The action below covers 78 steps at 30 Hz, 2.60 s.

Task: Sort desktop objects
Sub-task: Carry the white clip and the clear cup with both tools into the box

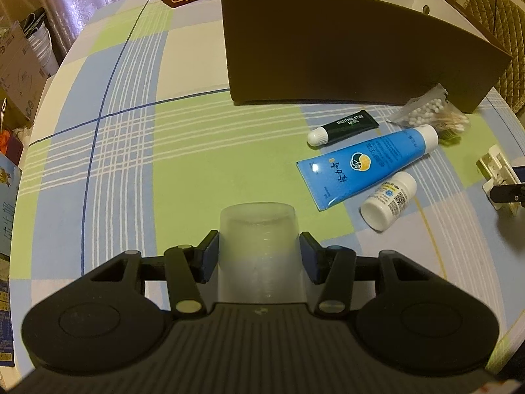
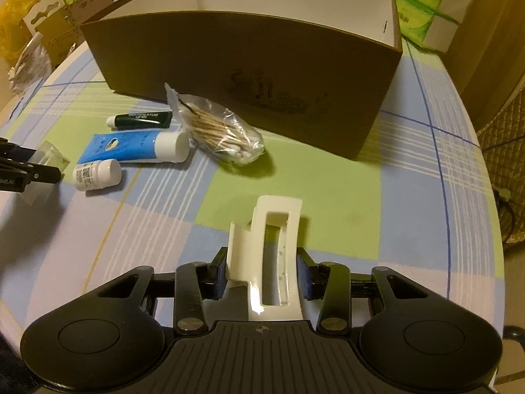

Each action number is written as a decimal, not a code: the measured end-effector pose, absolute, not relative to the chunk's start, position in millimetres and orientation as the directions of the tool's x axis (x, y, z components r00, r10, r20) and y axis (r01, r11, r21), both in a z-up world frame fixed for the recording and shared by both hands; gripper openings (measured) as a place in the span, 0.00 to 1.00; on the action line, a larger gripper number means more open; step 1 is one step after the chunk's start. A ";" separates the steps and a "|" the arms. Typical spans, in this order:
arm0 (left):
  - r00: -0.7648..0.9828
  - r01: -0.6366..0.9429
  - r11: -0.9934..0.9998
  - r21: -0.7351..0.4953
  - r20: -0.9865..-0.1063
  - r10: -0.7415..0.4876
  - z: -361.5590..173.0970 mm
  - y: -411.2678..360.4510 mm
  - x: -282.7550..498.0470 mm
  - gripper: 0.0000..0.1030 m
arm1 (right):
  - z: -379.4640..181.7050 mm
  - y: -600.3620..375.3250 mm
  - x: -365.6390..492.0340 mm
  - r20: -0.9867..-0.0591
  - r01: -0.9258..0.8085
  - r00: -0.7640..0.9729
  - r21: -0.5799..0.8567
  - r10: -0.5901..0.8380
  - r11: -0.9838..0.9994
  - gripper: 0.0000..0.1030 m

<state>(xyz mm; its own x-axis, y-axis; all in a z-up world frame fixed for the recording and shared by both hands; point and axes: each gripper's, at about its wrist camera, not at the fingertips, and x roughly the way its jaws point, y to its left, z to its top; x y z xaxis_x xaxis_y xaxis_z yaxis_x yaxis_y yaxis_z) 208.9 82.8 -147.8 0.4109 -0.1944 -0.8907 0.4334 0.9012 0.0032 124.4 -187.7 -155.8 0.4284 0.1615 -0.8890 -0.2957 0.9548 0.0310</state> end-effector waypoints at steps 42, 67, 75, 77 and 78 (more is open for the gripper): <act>0.594 0.559 0.826 -0.071 -0.661 -0.459 -14.2 15.3 269.2 0.46 | -35.6 -160.9 194.3 -0.696 -0.433 0.616 0.092 0.368 0.897 0.37; 0.552 0.521 0.847 -0.102 -0.717 -0.425 -35.6 -16.6 388.4 0.46 | -45.7 -140.1 311.4 -0.692 -0.406 0.605 0.158 0.394 0.900 0.37; 0.525 0.522 0.847 -0.098 -0.746 -0.410 -55.5 -30.7 421.7 0.46 | -66.2 -139.2 354.9 -0.731 -0.374 0.576 0.162 0.366 0.913 0.37; 0.517 0.523 0.848 -0.090 -0.758 -0.399 -61.3 -36.9 429.3 0.46 | -72.4 -140.1 365.4 -0.744 -0.357 0.566 0.167 0.355 0.919 0.37; 0.513 0.521 0.849 -0.086 -0.763 -0.392 -63.7 -40.0 433.0 0.46 | -75.2 -141.4 370.1 -0.749 -0.348 0.562 0.173 0.352 0.922 0.37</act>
